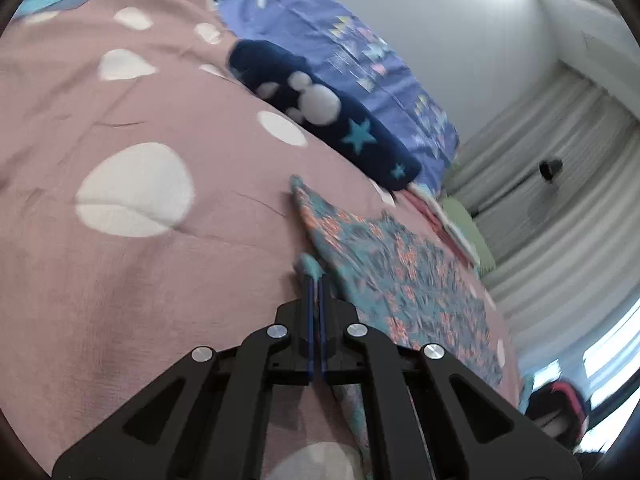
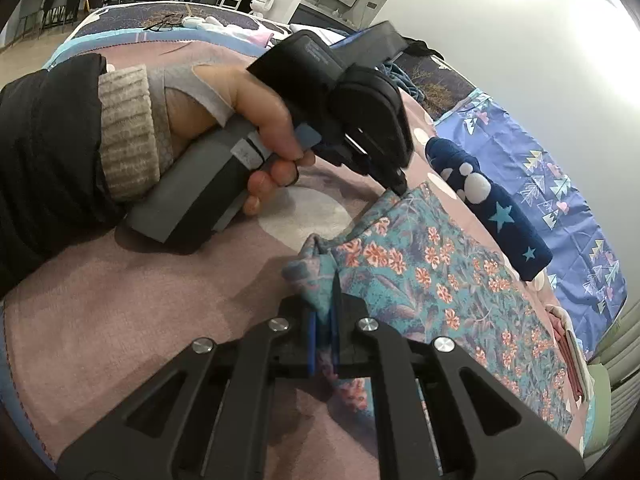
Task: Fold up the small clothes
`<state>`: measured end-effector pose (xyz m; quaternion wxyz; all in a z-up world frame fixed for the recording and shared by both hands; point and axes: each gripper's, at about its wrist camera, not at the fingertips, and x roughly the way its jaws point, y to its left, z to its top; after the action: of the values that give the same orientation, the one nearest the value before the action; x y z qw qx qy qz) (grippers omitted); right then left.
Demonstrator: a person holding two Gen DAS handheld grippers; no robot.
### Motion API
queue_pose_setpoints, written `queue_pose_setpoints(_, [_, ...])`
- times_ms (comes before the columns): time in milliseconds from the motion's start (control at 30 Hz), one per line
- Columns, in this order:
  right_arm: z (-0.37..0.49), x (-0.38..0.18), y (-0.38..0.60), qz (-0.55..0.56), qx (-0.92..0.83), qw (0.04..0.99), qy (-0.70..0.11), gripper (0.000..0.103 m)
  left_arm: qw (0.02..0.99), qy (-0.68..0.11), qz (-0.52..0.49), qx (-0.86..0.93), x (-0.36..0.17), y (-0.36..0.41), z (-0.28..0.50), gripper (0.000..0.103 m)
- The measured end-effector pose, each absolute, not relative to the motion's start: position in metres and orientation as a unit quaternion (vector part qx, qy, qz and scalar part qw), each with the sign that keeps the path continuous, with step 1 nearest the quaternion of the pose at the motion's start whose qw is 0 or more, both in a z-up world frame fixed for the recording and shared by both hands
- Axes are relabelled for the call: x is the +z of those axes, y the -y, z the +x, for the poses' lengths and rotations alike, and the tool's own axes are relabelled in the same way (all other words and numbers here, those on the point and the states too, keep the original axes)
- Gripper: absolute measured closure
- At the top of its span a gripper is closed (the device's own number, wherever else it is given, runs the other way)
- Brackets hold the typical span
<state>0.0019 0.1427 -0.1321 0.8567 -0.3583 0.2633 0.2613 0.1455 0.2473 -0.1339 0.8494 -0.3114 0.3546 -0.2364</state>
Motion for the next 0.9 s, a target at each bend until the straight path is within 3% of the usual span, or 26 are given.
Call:
queue_pose_setpoints(133, [0.002, -0.132, -0.143, -0.357, 0.262, 0.856, -0.266, 0.098, 0.852, -0.326, -0.350, -0.212, -0.133, -0.271, 0.137, 0.101])
queue_pose_setpoints(167, [0.002, -0.133, -0.143, -0.357, 0.262, 0.856, -0.266, 0.098, 0.848, -0.327, -0.358, -0.212, -0.134, -0.275, 0.135, 0.092])
queue_pose_setpoints(200, [0.002, -0.132, -0.143, -0.357, 0.262, 0.856, -0.265, 0.098, 0.846, -0.329, -0.363, -0.212, -0.134, -0.276, 0.134, 0.069])
queue_pose_setpoints(267, [0.002, -0.132, -0.143, -0.355, 0.263, 0.857, -0.265, 0.098, 0.839, -0.331, -0.370, -0.222, -0.131, -0.274, 0.128, 0.043])
queue_pose_setpoints(533, [0.001, -0.128, -0.141, -0.346, 0.263, 0.862, -0.260, 0.098, 0.807, -0.387, -0.332, -0.299, -0.131, -0.224, 0.142, 0.042])
queue_pose_setpoints(567, [0.000, -0.127, -0.141, -0.346, 0.263, 0.862, -0.259, 0.098, 0.801, -0.389, -0.339, -0.304, -0.131, -0.223, 0.146, 0.048])
queue_pose_setpoints(667, [-0.002, -0.126, -0.140, -0.346, 0.261, 0.864, -0.256, 0.095, 0.797, -0.405, -0.342, -0.288, -0.137, -0.218, 0.162, 0.089])
queue_pose_setpoints(700, [-0.004, -0.124, -0.139, -0.344, 0.262, 0.865, -0.256, 0.093, 0.797, -0.410, -0.342, -0.281, -0.142, -0.217, 0.166, 0.094])
queue_pose_setpoints(833, [-0.017, -0.123, -0.128, -0.361, 0.253, 0.862, -0.250, 0.064, 0.804, -0.402, -0.336, -0.282, -0.144, -0.219, 0.162, 0.093])
queue_pose_setpoints(900, [-0.023, -0.129, -0.126, -0.389, 0.243, 0.851, -0.254, 0.061, 0.810, -0.405, -0.322, -0.275, -0.144, -0.215, 0.161, 0.093])
